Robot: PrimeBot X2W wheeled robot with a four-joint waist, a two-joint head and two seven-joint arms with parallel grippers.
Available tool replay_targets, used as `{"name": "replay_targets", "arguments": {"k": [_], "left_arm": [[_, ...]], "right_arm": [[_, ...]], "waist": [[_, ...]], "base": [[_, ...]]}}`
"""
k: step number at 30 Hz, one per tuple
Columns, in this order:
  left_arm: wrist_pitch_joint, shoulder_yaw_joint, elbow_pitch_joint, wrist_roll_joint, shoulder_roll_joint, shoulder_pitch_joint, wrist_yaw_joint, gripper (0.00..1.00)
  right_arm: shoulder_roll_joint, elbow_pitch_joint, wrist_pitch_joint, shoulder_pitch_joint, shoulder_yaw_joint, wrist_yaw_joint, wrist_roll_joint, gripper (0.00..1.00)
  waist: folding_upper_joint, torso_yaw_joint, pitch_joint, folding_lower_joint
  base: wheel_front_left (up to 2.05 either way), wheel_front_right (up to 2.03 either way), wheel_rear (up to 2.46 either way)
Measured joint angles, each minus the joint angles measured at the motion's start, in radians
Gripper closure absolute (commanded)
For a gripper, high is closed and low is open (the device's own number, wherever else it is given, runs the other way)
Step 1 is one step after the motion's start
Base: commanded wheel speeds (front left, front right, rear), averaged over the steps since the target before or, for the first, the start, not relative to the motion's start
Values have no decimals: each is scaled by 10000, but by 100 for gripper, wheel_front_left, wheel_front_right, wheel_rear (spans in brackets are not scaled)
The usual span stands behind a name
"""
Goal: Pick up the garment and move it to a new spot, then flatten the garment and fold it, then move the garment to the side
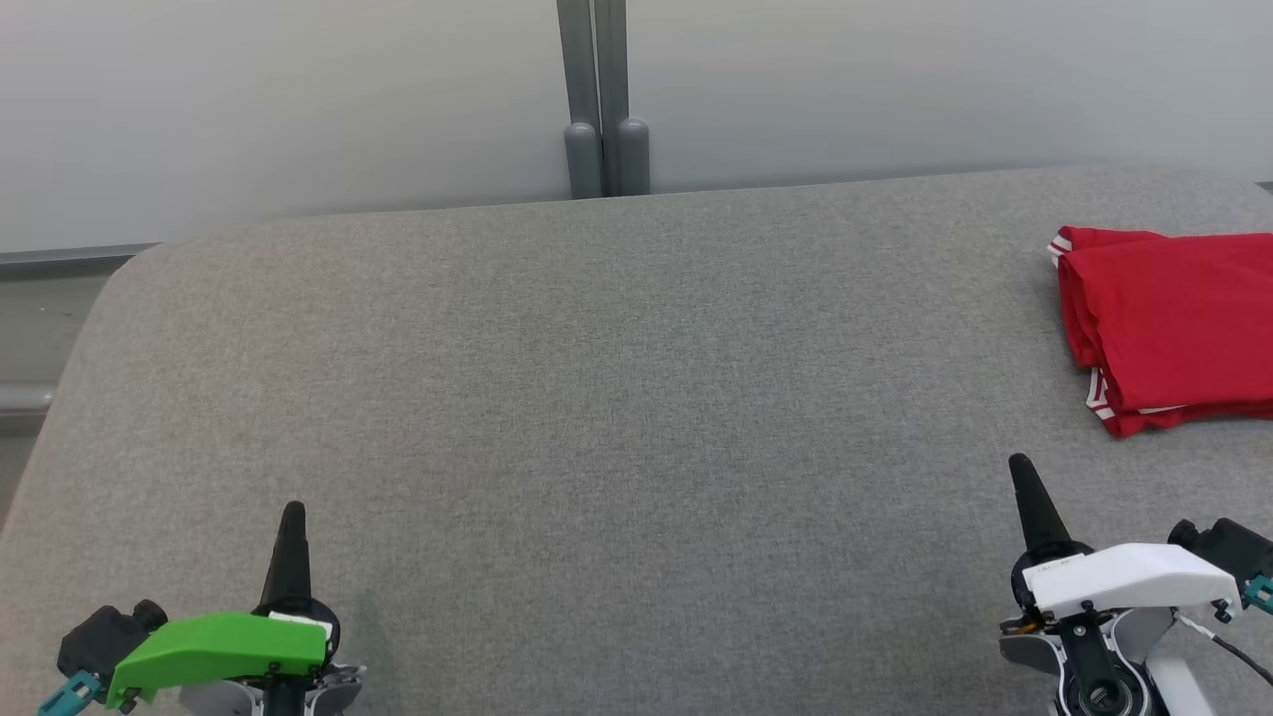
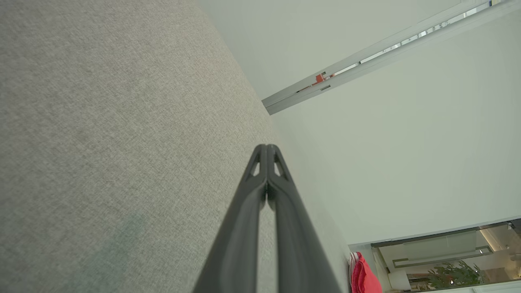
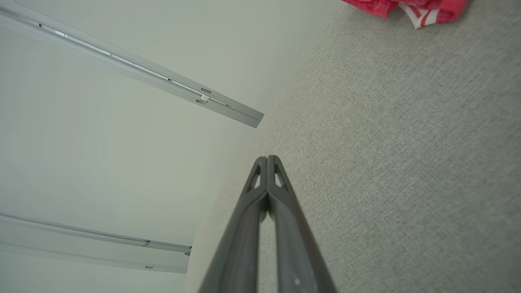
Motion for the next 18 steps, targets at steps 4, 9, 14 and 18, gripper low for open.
{"name": "replay_targets", "arguments": {"k": [4, 9, 14, 18], "left_arm": [[92, 63, -2, -416, 0, -36, -40, 100], [226, 148, -13, -872, 0, -98, -109, 100], [357, 217, -15, -1214, 0, -118, -136, 100], [443, 267, -23, -1599, 2, -180, -184, 100]], "right_arm": [[0, -2, 115, -17, -50, 0, 412, 100], [-2, -6, 253, -33, -113, 0, 901, 100], [-4, -10, 376, -81, -169, 0, 1369, 100], [-6, -13, 472, -104, -215, 0, 1749, 100]], "waist": [[0, -1, -2, 0], [0, -1, -5, 0], [0, -2, -8, 0], [0, -3, -10, 0]], "base": [[0, 0, 0], [0, 0, 0], [0, 0, 0], [0, 0, 0]]}}
